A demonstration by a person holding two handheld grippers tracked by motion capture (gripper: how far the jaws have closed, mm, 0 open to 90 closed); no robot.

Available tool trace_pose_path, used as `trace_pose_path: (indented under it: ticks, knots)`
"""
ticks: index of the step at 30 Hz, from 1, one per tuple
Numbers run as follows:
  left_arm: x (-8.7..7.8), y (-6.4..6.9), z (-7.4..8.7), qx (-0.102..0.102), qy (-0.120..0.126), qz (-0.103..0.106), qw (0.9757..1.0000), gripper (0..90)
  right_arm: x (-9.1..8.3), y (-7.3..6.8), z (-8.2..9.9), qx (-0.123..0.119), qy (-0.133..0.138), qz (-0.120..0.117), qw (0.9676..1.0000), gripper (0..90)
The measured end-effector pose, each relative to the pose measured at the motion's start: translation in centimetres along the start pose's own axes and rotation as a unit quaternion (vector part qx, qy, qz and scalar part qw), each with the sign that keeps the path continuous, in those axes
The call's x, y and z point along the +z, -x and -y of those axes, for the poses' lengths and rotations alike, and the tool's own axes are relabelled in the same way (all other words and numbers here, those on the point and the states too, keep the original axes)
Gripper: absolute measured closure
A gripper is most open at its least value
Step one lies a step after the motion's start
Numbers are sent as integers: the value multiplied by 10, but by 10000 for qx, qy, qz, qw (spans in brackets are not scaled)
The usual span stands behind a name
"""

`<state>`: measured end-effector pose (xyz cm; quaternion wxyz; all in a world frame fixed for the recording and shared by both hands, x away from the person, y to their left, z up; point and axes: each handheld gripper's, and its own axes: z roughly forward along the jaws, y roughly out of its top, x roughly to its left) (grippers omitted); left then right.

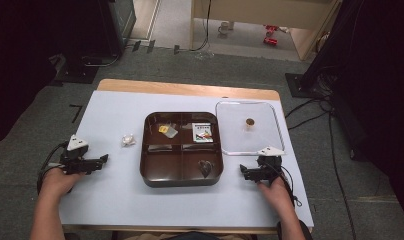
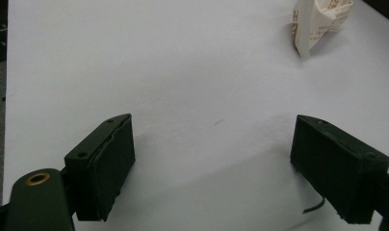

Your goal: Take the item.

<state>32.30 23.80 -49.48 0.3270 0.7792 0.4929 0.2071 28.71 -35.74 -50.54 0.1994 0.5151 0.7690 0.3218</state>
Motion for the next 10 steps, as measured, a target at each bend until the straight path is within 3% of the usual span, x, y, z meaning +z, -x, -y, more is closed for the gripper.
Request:
trace_pose_path:
  ticks: [10]
  knots:
    - [0, 1, 0, -16, 0, -19, 10000, 154, 0, 0, 0, 0, 2, 1, 10000, 0]
